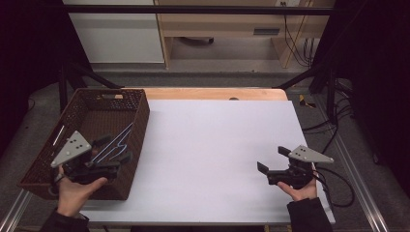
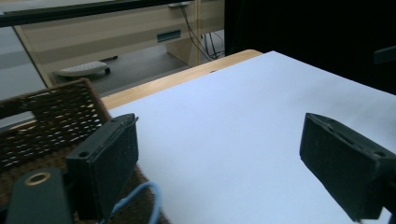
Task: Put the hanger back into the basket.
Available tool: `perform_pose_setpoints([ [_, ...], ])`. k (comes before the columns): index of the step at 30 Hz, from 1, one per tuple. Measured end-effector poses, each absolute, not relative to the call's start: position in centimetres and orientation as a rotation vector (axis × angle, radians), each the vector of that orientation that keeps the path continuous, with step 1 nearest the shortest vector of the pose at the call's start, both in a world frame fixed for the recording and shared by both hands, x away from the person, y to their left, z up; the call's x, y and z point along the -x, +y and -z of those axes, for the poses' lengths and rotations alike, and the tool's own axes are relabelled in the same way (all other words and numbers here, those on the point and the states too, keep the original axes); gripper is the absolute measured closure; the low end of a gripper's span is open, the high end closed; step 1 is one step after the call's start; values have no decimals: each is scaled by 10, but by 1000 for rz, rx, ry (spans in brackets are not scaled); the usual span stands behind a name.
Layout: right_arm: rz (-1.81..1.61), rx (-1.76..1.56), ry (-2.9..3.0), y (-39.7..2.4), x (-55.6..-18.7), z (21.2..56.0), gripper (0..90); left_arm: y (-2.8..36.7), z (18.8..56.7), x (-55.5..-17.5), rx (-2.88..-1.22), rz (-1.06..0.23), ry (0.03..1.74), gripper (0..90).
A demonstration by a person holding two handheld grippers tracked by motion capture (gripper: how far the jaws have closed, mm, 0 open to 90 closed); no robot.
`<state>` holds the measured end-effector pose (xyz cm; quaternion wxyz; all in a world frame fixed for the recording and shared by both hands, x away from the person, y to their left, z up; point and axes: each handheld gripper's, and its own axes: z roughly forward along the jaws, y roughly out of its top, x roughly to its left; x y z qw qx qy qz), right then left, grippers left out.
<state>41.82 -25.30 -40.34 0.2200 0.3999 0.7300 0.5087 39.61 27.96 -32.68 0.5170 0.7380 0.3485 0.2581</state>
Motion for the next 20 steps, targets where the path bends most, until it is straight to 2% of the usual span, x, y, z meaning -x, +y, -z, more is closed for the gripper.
perform_pose_setpoints([
  [7,-1412,-1109,2012,-253,-417,403,33,261,354,-398,-1808,-582,816,113],
  [20,-1433,-1104,2001,-256,-415,401,33,265,379,-403,-1816,-557,844,119],
])
